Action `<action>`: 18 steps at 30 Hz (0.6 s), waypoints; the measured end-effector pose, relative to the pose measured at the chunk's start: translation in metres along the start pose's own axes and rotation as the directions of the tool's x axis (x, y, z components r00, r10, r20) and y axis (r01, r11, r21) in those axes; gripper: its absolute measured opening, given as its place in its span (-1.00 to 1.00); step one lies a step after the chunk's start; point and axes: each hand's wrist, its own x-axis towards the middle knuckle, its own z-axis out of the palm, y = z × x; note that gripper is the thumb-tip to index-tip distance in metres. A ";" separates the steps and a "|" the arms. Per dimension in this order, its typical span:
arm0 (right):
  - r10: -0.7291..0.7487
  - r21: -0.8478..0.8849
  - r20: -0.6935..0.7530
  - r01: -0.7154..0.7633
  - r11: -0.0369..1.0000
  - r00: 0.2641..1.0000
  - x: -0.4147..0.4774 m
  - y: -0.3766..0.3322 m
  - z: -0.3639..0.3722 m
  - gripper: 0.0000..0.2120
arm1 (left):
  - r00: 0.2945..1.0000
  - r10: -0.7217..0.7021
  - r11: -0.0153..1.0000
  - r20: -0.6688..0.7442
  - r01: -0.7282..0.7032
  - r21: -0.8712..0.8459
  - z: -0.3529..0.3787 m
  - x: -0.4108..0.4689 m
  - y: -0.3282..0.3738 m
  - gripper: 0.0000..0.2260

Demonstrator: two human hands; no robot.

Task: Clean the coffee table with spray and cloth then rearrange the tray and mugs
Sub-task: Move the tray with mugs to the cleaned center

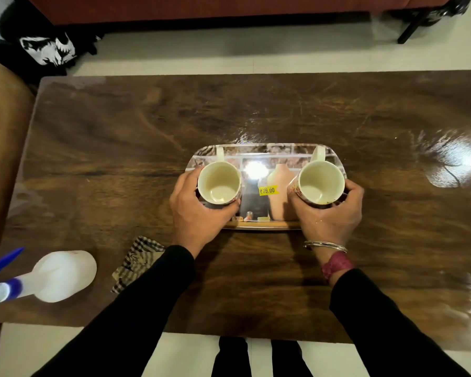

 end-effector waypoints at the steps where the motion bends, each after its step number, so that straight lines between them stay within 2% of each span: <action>1: -0.005 0.000 0.003 0.005 1.000 1.000 -0.001 0.001 0.000 -0.14 | 1.000 -0.002 1.000 0.000 0.002 0.001 0.000 0.000 0.000 -0.28; 7: -0.038 -0.014 0.047 0.039 0.999 0.998 -0.004 0.006 -0.001 -0.08 | 0.999 -0.023 1.000 0.024 0.023 -0.007 0.000 -0.002 0.000 -0.22; 10: -0.071 -0.007 0.055 0.071 0.997 0.996 -0.016 0.003 -0.007 0.05 | 0.991 -0.129 0.991 0.046 0.130 -0.025 -0.003 -0.014 0.002 -0.04; 12: -0.119 -0.024 0.031 0.120 0.992 0.992 -0.034 0.002 -0.016 0.01 | 0.983 -0.182 0.978 0.027 0.184 -0.101 -0.006 -0.033 0.004 -0.02; 15: -0.162 -0.100 0.027 0.164 0.981 0.986 -0.074 0.007 -0.031 -0.21 | 0.963 -0.260 0.940 -0.074 0.235 -0.247 -0.017 -0.076 0.001 -0.25; 18: -0.191 -0.124 0.176 0.214 0.969 0.966 -0.122 0.015 -0.037 -0.38 | 0.921 -0.346 0.920 -0.178 0.296 -0.257 -0.036 -0.121 -0.016 -0.50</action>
